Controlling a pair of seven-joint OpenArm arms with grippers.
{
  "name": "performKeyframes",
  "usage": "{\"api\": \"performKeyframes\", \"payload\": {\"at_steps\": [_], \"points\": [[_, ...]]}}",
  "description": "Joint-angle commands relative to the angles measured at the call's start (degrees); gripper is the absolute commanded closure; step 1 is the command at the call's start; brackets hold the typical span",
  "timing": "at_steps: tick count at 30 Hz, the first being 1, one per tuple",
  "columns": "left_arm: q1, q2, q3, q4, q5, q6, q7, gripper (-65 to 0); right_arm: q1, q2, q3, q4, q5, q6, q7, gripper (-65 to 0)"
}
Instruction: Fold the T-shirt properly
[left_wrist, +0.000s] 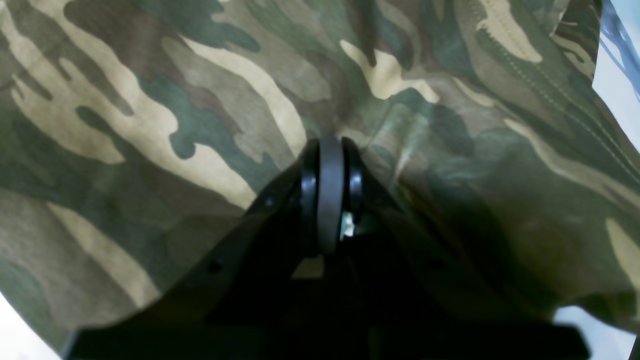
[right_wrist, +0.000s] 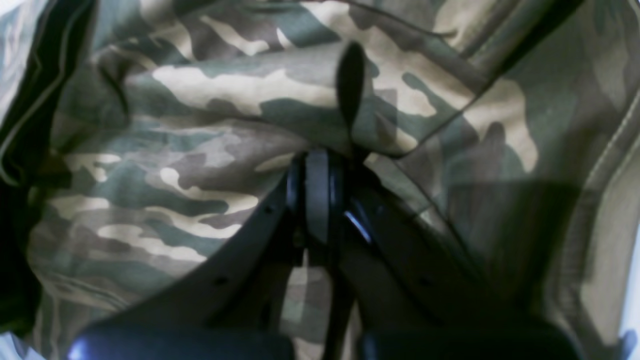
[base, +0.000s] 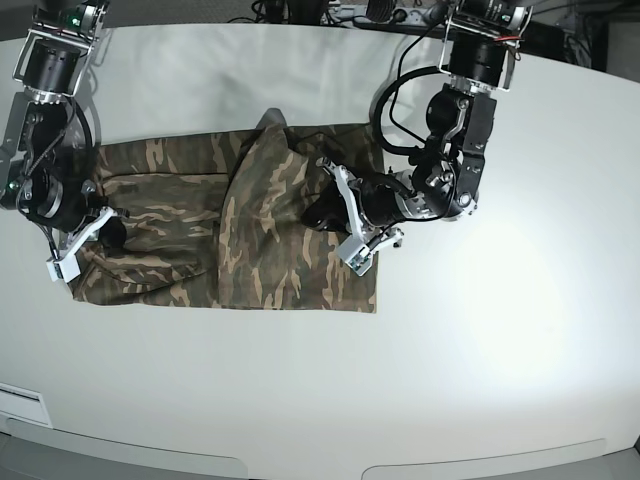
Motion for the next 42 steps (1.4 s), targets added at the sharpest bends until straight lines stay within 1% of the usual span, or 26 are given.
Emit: {"api": "performKeyframes", "payload": {"at_steps": [1, 2, 3, 6, 8, 10, 11, 13, 15, 20, 22, 25, 27, 30, 32, 34, 38, 42], "points": [[-0.11, -1.46, -0.04, -0.61, 4.11, 1.20, 3.43, 0.0, 2.03, 1.20, 0.20, 0.57, 0.35, 0.37, 0.24, 0.0], [-0.13, -2.03, -0.04, -0.66, 4.13, 1.20, 3.43, 0.0, 2.78, 1.75, 0.20, 0.57, 0.35, 0.35, 0.26, 0.0], [-0.15, -2.73, -0.04, -0.66, 4.09, 1.18, 3.43, 0.0, 3.52, 2.56, 0.20, 0.57, 0.33, 0.35, 0.24, -3.2], [-0.13, -5.03, -0.04, -0.66, 4.11, 1.18, 3.41, 0.0, 5.20, 5.40, 0.20, 0.57, -1.05, -0.31, -0.24, -18.4], [-0.13, -6.78, -0.04, -0.66, 4.09, 1.20, 2.91, 0.0, 5.79, 7.50, 0.20, 0.57, -2.27, -1.66, -0.13, -29.2], [-0.13, -8.41, -0.04, -0.66, 4.09, 1.20, 1.81, 0.0, 6.12, 9.70, 0.20, 0.57, -3.87, -4.00, -0.15, -36.5], [-0.15, -9.16, -0.04, -0.66, 4.07, 1.20, 1.73, 0.0, 6.12, 10.86, 0.20, 0.57, -4.83, -5.11, -0.15, -38.2], [-0.15, -10.14, -0.07, -0.66, 4.07, 1.20, 1.75, 0.0, 5.92, 12.85, 0.20, 0.55, -7.02, -7.28, -0.35, -38.4], [-0.15, -10.82, -0.11, -0.66, 3.93, 1.20, 1.75, 0.0, 5.90, 13.73, 0.22, -0.02, -8.79, -8.87, -0.44, -38.5], [-0.13, -12.07, -0.15, -0.66, 3.89, 1.20, 1.88, 0.0, 5.95, 13.84, 0.24, -5.97, -9.05, -10.47, -0.33, -39.3], [-0.26, -12.55, -0.15, -0.63, 3.85, 1.18, 1.95, 0.0, 5.95, 13.84, 0.24, -9.88, -7.30, -10.54, -0.15, -39.3], [-0.33, -12.98, -0.15, -0.59, 3.82, 1.18, 1.97, 0.0, 5.95, 13.86, 0.24, -15.15, -1.64, -8.66, -0.28, -39.3], [-0.42, -12.94, -0.15, -0.59, 3.56, 1.18, 1.99, 0.0, 5.95, 13.79, 0.24, -17.68, 3.41, -6.58, -1.62, -39.3], [-0.42, -12.96, -0.15, -0.59, 1.01, 1.18, 1.99, 0.0, 5.95, 13.03, 0.24, -19.87, 12.11, -1.92, -6.71, -39.2], [-0.44, -12.92, -0.15, -0.59, 0.33, 1.16, 1.99, 0.0, 5.53, 11.61, 0.24, -19.96, 15.74, 0.17, -10.84, -39.2], [-0.44, -12.92, -0.15, -0.59, 0.39, 1.16, 2.01, 0.0, 4.76, 9.66, 0.24, -19.96, 16.74, 1.90, -12.79, -39.2], [-0.94, -12.92, -0.15, -0.59, 0.37, 1.16, 2.14, 0.0, 2.71, 6.34, 0.24, -19.96, 16.68, 3.10, -12.81, -39.2], [-1.77, -12.94, -0.15, -0.59, 0.35, 1.16, 2.29, 0.0, 1.75, 3.93, 0.22, -19.91, 17.07, 4.34, -12.83, -39.2]]}}
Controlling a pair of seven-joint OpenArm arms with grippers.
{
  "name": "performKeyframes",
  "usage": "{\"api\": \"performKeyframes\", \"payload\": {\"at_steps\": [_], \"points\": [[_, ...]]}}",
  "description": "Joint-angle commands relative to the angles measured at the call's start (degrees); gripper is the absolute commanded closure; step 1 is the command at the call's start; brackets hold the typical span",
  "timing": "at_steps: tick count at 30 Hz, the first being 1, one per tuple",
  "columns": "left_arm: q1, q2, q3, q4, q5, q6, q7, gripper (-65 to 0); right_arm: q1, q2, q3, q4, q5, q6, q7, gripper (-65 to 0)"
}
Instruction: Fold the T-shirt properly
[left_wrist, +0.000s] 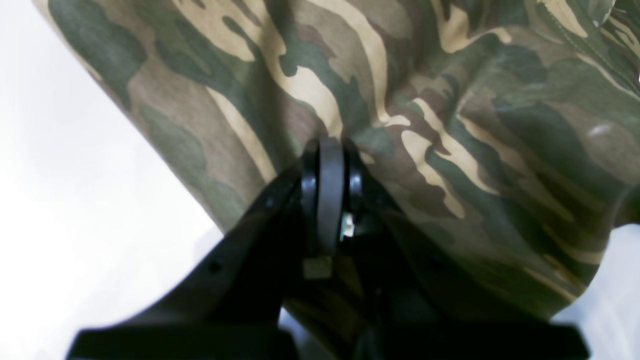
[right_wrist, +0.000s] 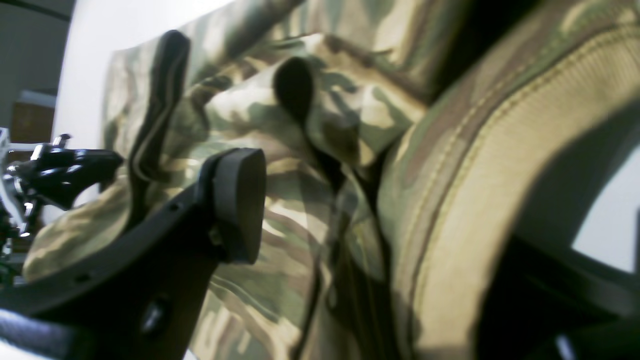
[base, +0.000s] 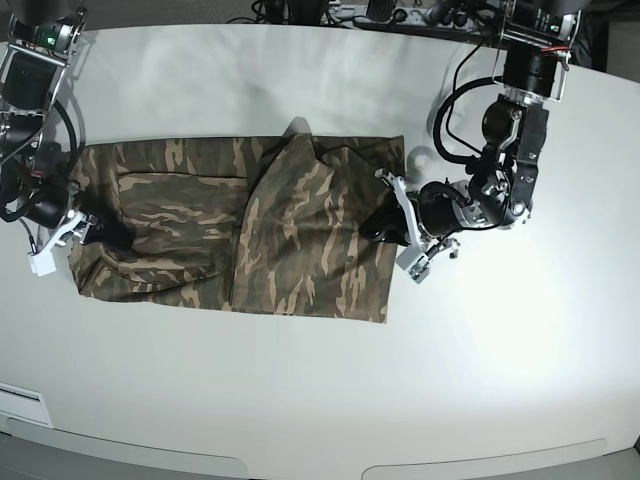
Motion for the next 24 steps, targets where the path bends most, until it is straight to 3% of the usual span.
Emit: {"api": "performKeyframes", "payload": {"at_steps": [1, 5, 7, 9, 12, 17, 20, 24], "points": [[-0.48, -1.01, -0.11, -0.42, 4.07, 1.86, 5.05, 0.0, -1.29, -0.76, -0.68, -0.55, -5.18, -1.45, -5.70, -39.2], [-1.11, -0.90, -0.11, -0.42, 0.90, 1.81, 6.08, 0.0, -1.57, -2.51, -0.68, -0.55, -1.97, -1.45, -8.31, -38.9], [-1.66, -0.87, -0.11, -0.42, -0.50, 1.57, 6.32, 0.0, -1.40, -3.04, -0.68, -0.55, -1.95, -1.45, -8.41, -35.7], [-2.54, -0.92, -0.11, -0.42, -2.14, 1.14, 6.71, 0.0, -1.07, -2.93, -0.68, -0.55, -2.05, -1.45, -8.24, -25.2], [-5.25, -0.92, -0.11, -0.42, -7.61, 1.14, 9.11, 0.0, -0.11, -2.08, -0.68, -0.46, -2.56, -1.45, -8.20, 0.0], [-10.23, -0.92, -0.74, -0.42, -23.41, -4.52, 14.99, 0.0, 1.18, 0.33, -0.66, 1.27, -2.40, -1.45, -6.93, 0.0], [-12.57, -0.90, -2.62, -0.42, -32.76, -6.90, 20.48, 0.0, 2.47, 1.95, -0.66, 3.69, -6.34, -1.45, -6.91, 0.0], [-13.44, -0.92, -6.23, -0.42, -38.42, -6.90, 23.63, 0.0, 4.55, 4.63, -0.66, 7.30, -13.38, -1.45, -5.51, 0.0]]}}
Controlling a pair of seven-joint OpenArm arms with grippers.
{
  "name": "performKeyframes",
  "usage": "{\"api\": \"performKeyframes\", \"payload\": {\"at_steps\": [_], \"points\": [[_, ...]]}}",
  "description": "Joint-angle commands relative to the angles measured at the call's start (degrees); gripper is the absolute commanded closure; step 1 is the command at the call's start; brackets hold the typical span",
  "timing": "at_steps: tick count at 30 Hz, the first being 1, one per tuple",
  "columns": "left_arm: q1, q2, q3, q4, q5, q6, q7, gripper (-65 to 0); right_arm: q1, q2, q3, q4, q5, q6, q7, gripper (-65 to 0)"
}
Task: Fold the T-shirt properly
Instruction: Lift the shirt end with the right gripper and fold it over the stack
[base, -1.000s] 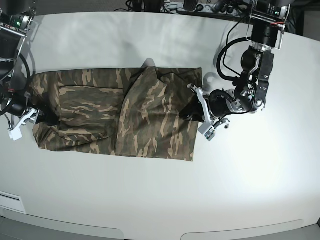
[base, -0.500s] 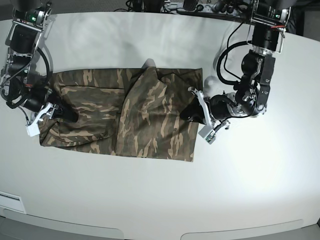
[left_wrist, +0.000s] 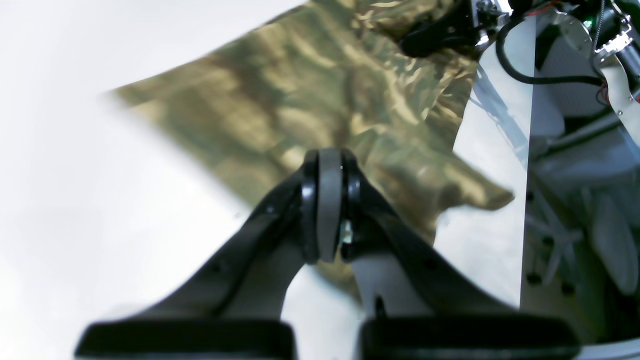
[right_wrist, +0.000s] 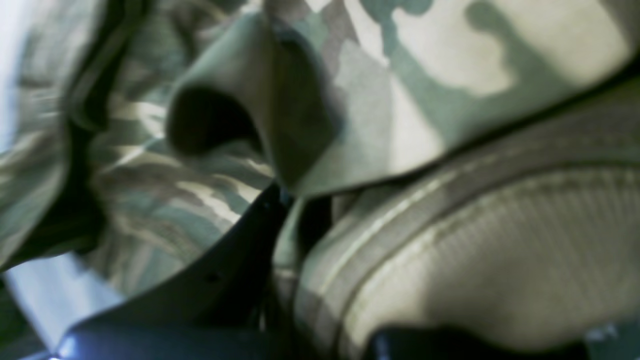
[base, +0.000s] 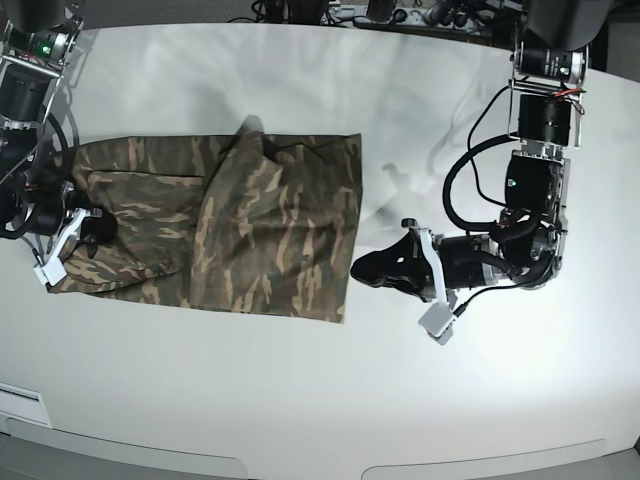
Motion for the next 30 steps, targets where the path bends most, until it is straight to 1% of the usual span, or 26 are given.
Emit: {"api": "performKeyframes", "payload": {"at_steps": [1, 2, 3, 6, 8, 9, 10, 14, 16, 17, 19, 22, 24, 26, 30], "points": [[-1.25, -0.44, -1.18, 0.85, -1.68, -0.52, -0.50, 0.0, 1.05, 2.29, 0.28, 1.97, -2.21, -0.96, 1.53, 0.0], [-0.94, -0.46, -1.95, 0.83, -1.42, -0.52, -0.46, 0.0, 1.20, 3.06, 0.28, 3.39, -4.55, -2.47, 3.30, 0.0], [-0.63, -0.44, -2.69, 0.83, -0.63, -0.52, -0.28, 0.0, 1.25, 3.69, 0.28, 5.11, -7.39, -4.66, 5.09, 0.0], [0.79, -0.46, -4.20, 0.83, 2.97, -0.52, -0.37, 0.0, 1.25, 4.46, 0.28, 11.26, -14.14, -12.24, 7.85, 0.0], [1.92, -0.48, -4.42, 0.83, 3.93, -0.52, -0.50, 0.0, 0.79, 4.39, 0.28, 15.63, -15.98, -16.76, 7.80, 0.0], [2.64, -0.46, -4.42, 0.83, 3.93, -0.52, -0.50, 0.0, 0.48, 4.39, 0.28, 17.86, -15.98, -18.36, 7.78, 0.0], [3.30, -0.42, -4.42, 0.83, 3.87, -0.52, -0.57, 0.0, 0.04, 4.39, 0.28, 20.00, -16.00, -19.17, 7.56, 0.0], [5.73, -0.42, -4.42, 0.83, 3.85, -0.52, -1.88, 0.0, -0.48, 4.24, 0.26, 28.52, -15.41, -19.15, 5.75, 0.0], [6.62, -0.42, -4.39, 0.83, 3.87, -0.52, -2.08, 0.0, -0.48, 4.26, 0.26, 32.24, -13.53, -19.39, 4.72, 0.0], [6.86, -0.42, -4.39, 0.81, 3.91, -0.52, -2.05, 0.0, -0.48, 4.26, 0.26, 33.81, -11.91, -18.88, 3.61, 0.0], [7.32, -0.42, -4.39, 0.81, 3.89, -0.52, -2.03, 0.0, -0.48, 4.24, 0.26, 36.46, -7.02, -16.81, 1.40, 0.0], [7.56, -0.24, -4.39, 0.81, 3.80, -0.52, -2.08, 0.0, -0.48, 3.87, 0.26, 37.29, 2.62, -13.77, -0.07, 0.0], [7.56, -0.28, -4.39, 0.81, 3.87, -0.52, -2.05, 0.0, -0.48, 2.23, 0.26, 37.27, 6.27, -11.61, -0.28, 0.0], [7.58, -0.28, -4.39, 0.81, 3.85, -0.52, -2.03, 0.0, -0.50, -0.55, 0.26, 37.27, 8.35, -9.99, -0.48, 0.0], [7.54, -0.15, -4.39, 0.81, 2.56, -0.52, -2.05, 0.0, -0.50, -7.89, 0.26, 37.27, 8.52, -7.48, -1.86, 0.0]]}}
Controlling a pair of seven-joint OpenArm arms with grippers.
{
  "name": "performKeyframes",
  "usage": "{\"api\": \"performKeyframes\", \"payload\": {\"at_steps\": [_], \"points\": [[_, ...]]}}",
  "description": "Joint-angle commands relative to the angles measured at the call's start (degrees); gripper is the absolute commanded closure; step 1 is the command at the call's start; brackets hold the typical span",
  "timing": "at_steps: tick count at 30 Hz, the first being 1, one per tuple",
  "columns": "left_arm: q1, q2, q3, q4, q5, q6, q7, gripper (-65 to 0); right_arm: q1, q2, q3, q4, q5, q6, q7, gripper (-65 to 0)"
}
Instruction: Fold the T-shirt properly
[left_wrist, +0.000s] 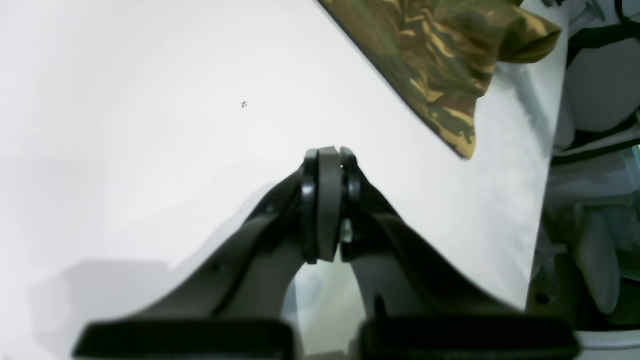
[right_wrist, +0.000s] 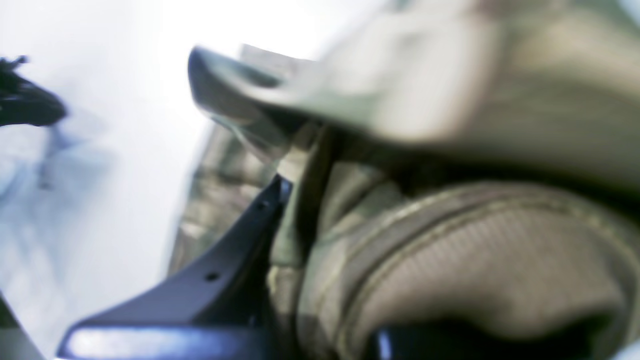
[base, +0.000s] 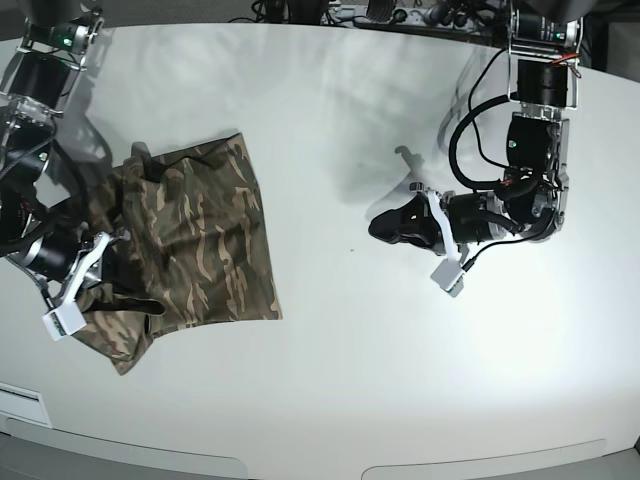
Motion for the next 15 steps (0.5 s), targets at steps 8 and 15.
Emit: {"api": "performKeyframes", "payload": {"at_steps": [8, 15], "points": [[-1.29, -0.46, -0.31, 0.87, -1.92, -0.52, -1.22, 0.0, -0.66, -10.03, -0.24, 0.76, 1.62, 2.97, -0.66, 0.0], [-1.31, -0.02, -0.31, 0.90, -1.99, -0.52, -1.29, 0.0, -5.31, -15.80, -4.46, 0.76, 0.31, 7.49, 3.04, -2.6]]}}
